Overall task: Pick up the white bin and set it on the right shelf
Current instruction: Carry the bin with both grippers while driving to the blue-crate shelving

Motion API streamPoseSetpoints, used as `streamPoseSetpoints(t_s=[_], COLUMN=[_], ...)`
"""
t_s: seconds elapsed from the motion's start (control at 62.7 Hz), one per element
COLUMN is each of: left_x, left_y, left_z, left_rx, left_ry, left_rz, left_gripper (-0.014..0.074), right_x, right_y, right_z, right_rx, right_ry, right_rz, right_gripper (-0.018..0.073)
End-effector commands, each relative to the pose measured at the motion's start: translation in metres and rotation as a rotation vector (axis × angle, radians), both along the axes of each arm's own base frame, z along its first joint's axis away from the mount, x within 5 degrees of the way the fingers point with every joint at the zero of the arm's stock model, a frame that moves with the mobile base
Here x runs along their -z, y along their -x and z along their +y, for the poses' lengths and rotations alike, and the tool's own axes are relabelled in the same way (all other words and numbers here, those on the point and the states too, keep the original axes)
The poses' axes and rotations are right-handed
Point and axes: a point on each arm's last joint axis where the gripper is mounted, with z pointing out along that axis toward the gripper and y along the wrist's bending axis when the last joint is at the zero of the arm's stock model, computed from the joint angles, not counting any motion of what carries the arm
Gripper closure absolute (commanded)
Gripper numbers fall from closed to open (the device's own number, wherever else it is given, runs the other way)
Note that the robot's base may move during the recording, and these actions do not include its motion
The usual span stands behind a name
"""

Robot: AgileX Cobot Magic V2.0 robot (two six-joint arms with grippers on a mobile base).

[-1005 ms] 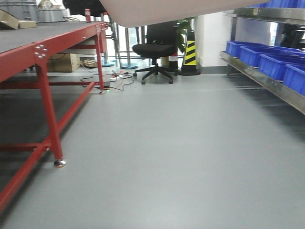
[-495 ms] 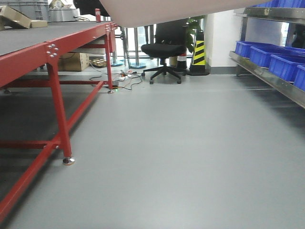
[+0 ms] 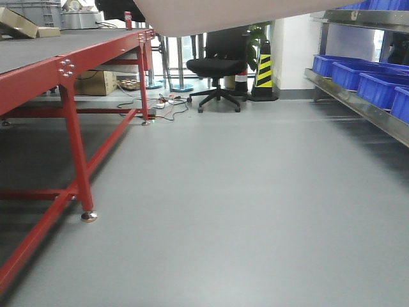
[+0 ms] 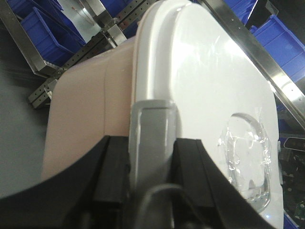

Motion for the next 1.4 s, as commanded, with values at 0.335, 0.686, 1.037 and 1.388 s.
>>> streamPoseSetpoints(t_s=[0.335,0.686,1.037,1.388], left_x=[-0.0361,-0.0361,-0.0361,-0.0361], left_y=[0.0319,0.0319,0.0319,0.0319], left_z=[-0.0175,-0.0175,-0.0175,-0.0175], left_rx=[0.193,0.193,0.193,0.193], left_ry=[0.056,0.056,0.056,0.056], left_rz=[-0.132,-0.132,-0.132,-0.132], left_gripper=[0.0697,0.0697,0.0697,0.0697], right_x=[-0.0304,-0.0304,-0.0304,-0.0304], right_y=[0.0289,0.0289,0.0289,0.0289], right_z=[0.02,0.02,0.02,0.02], right_rx=[-0.229,-0.229,-0.229,-0.229], right_ry=[-0.073,-0.073,-0.073,-0.073], right_rz=[-0.159,-0.159,-0.159,-0.159], right_gripper=[0.0368,0.0368,0.0368,0.0368])
